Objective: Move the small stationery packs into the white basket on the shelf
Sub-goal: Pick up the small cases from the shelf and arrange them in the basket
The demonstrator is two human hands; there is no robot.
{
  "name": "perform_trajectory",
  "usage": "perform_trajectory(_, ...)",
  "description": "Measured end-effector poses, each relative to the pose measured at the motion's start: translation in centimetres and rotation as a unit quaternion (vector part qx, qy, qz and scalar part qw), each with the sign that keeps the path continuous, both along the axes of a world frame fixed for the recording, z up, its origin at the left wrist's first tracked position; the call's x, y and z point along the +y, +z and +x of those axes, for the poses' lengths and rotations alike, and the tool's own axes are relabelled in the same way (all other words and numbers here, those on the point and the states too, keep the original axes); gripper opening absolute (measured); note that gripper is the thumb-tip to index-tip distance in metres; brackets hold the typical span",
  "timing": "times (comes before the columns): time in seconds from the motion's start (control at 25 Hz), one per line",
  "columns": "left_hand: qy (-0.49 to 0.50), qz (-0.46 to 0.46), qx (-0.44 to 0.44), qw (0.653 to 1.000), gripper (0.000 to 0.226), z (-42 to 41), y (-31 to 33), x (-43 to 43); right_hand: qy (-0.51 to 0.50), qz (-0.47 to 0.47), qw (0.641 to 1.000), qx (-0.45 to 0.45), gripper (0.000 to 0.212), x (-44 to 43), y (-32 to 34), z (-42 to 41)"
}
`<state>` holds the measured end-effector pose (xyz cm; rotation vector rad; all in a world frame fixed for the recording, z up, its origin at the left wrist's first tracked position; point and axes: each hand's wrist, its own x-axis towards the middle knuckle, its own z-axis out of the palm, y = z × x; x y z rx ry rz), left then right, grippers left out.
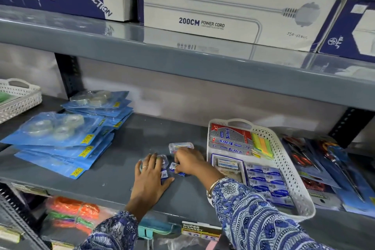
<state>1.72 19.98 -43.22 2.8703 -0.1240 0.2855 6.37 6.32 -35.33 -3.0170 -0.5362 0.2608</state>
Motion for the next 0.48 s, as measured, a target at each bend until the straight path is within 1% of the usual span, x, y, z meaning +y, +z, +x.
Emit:
perform_trajectory(0.08,-0.003,0.007,0.0,1.0,0.073,0.1,-0.1,0.1,0.002,0.004,1.0,-0.008,0.025,-0.1,-0.1,0.0)
perform_trajectory(0.16,-0.009,0.01,-0.001,1.0,0.073,0.1,-0.2,0.1,-0.01,0.032,0.999,-0.012,0.024,-0.3,-0.1,-0.1)
perform_trajectory(0.32,-0.012,0.005,-0.018,1.0,0.072,0.2,-0.4,0.3,-0.045,0.146,0.988,0.001,0.027,-1.9,2.2,-0.5)
perform_trajectory(0.4,-0.02,-0.005,-0.027,0.999,0.071,0.3,-0.5,0.3,-0.059,0.199,0.978,0.004,0.023,-4.8,4.5,-1.1)
perform_trajectory(0.48,-0.03,-0.011,-0.042,0.999,0.069,0.4,-0.8,0.4,-0.06,0.2,0.978,0.006,0.02,-9.4,6.5,-2.3)
